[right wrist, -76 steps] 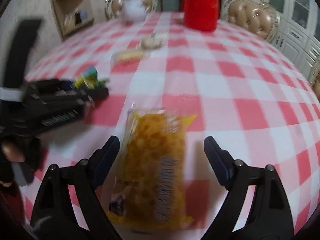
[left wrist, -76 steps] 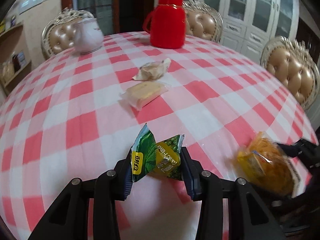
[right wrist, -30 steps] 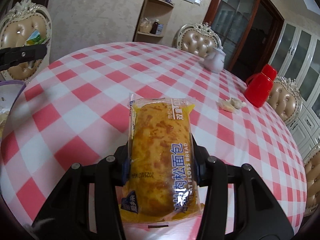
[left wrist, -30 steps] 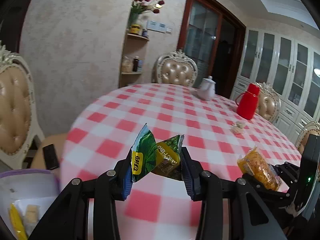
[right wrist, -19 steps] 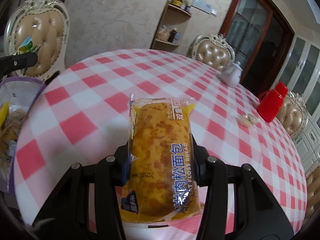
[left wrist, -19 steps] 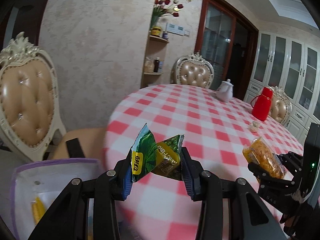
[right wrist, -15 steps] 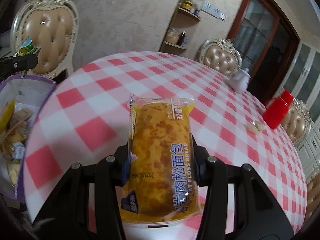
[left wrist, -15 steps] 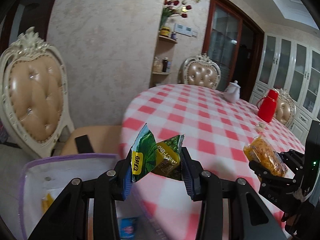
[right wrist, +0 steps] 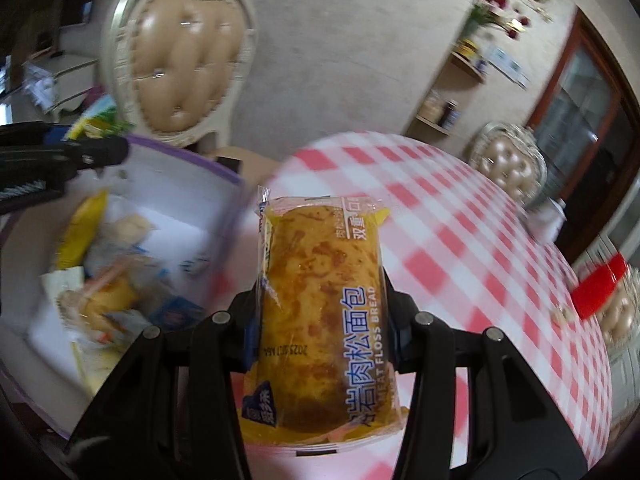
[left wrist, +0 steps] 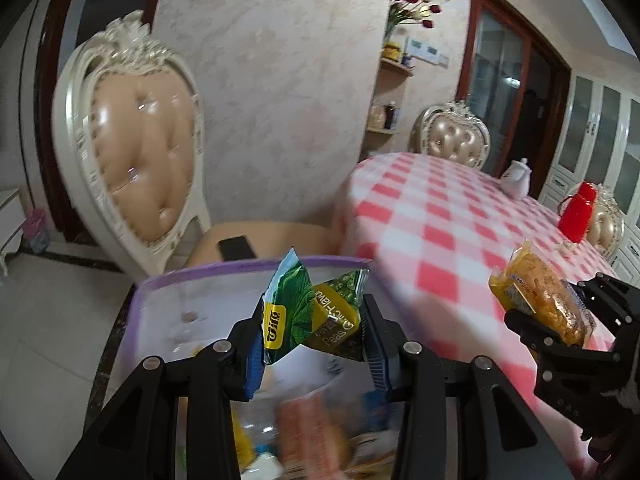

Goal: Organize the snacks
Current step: 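Carry the green bag and meat-floss bread to the white box and open both grippers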

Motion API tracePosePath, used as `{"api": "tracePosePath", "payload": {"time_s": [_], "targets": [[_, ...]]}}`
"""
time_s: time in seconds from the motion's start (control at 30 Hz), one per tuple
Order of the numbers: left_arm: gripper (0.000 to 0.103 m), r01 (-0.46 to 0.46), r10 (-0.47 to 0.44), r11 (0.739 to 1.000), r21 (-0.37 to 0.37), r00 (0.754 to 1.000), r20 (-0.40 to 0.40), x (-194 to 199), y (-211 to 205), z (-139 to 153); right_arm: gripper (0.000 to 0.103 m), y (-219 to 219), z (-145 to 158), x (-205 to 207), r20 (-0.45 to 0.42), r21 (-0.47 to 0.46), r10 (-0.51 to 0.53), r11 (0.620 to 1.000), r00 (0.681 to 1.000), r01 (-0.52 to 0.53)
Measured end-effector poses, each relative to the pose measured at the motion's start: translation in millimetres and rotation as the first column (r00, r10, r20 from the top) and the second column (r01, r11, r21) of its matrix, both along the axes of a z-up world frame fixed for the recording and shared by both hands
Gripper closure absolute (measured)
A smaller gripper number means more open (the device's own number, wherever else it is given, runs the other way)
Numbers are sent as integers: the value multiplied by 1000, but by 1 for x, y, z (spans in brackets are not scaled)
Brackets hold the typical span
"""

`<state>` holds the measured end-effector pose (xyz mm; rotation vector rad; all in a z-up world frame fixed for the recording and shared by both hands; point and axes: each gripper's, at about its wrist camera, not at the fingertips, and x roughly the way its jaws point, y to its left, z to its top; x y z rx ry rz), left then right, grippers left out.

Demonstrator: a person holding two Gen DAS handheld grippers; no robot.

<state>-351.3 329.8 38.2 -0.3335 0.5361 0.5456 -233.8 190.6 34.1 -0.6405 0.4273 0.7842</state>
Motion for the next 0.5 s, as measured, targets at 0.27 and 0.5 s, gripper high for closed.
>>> {"api": "tracePosePath", "payload": {"time_s": [0.27,0.5], "targets": [[60,-49,49,998,-26,999,-22,-26,27,-14,52,44,-13,-40,-22,-40,118,992,993,-119],[60,-57,55,998,-41,998,-34,-34,38,-24,52,64,-20,-56,-29,-66,158,985,987,-160]]}}
